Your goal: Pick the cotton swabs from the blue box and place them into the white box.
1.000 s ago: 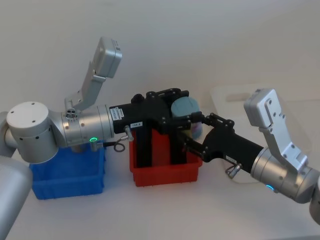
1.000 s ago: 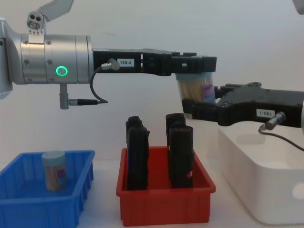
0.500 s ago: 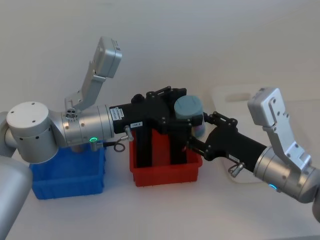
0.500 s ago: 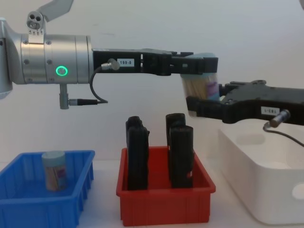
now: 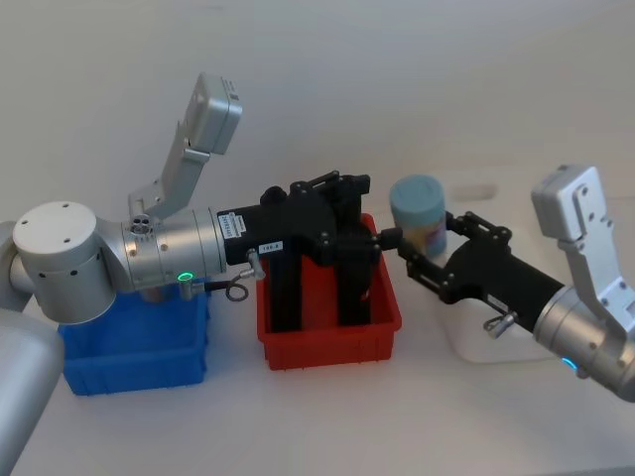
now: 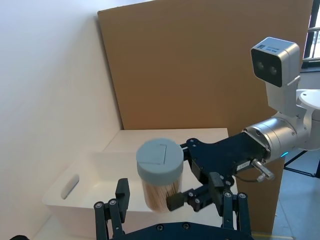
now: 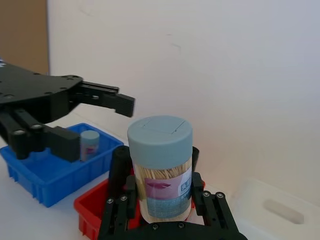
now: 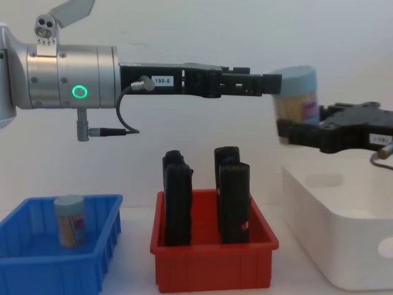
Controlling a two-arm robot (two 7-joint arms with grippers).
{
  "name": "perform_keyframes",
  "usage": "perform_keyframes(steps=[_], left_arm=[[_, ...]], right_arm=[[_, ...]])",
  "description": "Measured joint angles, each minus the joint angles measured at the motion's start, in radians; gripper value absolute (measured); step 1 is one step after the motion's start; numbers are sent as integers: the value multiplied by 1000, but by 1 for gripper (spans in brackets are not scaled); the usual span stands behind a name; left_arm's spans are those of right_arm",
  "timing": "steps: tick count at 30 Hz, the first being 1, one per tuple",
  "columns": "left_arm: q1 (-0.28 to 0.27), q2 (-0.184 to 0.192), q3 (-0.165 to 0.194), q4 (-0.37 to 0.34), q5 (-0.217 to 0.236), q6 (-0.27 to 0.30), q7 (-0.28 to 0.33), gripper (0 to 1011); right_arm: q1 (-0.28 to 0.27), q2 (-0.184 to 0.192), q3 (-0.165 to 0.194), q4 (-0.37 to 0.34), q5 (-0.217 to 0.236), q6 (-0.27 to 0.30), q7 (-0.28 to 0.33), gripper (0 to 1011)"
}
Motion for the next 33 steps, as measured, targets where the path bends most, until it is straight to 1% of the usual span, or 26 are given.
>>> perform_keyframes(steps=[3,6,12,13,14,18,19,20,22,23,26,27,31,32,33], left_arm=[[0,0,0,0,0,0,0,1004],[0,0,0,0,0,0,0,1004],[0,0,0,0,0,0,0,1004],[0,0,0,0,0,0,0,1004],[0,0,0,0,0,0,0,1004],[0,0,0,0,0,0,0,1004],[0,0,0,0,0,0,0,1004],[0,0,0,0,0,0,0,1004],[0,0,0,0,0,0,0,1004],[0,0,0,0,0,0,0,1004],[0,0,0,0,0,0,0,1004],[0,0,0,0,0,0,0,1004],[0,0,0,0,0,0,0,1004],[0,0,0,0,0,0,0,1004],[0,0,0,0,0,0,0,1004]], right_arm=[[-7,10,12,0,12,0,-37,635],[-11,15,19,1,19,0,-60,635],[-20,27,41,12,39,-1,-136,635],[-20,27,41,12,39,-1,-136,635],[-20,29,46,17,43,-2,-157,635],[-19,31,56,33,50,0,-200,635],[-17,31,59,43,52,2,-219,635],[-17,31,59,43,52,2,-219,635],[-11,29,63,58,54,7,-240,635],[-2,25,66,77,55,14,-259,635],[9,21,68,100,56,23,-277,635],[21,16,69,121,57,30,-287,635],[50,2,69,179,57,48,-304,635],[65,-5,68,207,57,54,-308,635],[69,-7,68,214,56,56,-309,635]])
